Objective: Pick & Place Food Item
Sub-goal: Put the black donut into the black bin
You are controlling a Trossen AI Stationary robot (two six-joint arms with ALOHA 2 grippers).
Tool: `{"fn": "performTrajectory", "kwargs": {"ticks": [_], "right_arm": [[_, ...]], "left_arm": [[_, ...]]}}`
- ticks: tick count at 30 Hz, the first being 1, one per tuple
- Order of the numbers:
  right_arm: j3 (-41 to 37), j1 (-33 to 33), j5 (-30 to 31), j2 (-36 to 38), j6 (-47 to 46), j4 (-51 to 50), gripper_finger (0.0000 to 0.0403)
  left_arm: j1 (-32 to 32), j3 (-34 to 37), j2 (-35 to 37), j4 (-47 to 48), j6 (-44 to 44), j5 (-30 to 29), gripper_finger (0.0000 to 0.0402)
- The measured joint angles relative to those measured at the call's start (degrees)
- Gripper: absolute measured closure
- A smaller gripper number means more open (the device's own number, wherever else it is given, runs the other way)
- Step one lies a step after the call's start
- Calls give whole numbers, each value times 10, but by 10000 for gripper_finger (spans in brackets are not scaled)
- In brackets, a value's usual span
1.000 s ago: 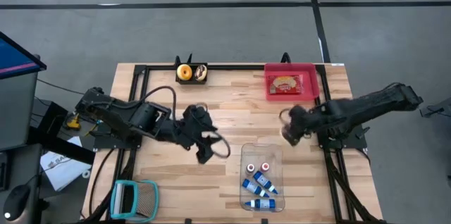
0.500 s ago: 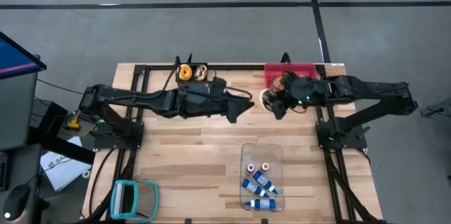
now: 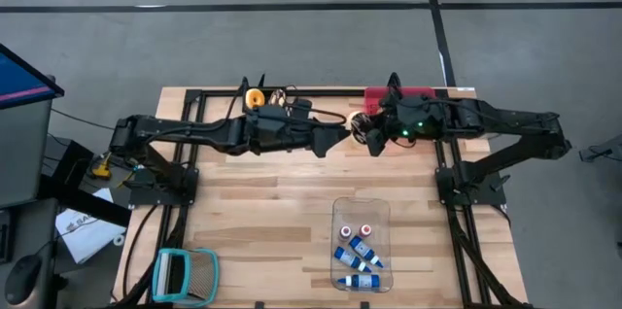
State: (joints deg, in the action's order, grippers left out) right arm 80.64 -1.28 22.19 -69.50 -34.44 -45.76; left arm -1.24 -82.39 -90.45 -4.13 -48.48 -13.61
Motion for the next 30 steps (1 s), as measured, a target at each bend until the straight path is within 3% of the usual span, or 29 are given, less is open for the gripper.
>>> {"fn": "performTrajectory", "kwargs": {"ticks": [30], "right_arm": [[0, -1, -1, -7, 0, 14, 300]], "left_arm": [[2, -1, 2, 53, 5, 0, 211]]}}
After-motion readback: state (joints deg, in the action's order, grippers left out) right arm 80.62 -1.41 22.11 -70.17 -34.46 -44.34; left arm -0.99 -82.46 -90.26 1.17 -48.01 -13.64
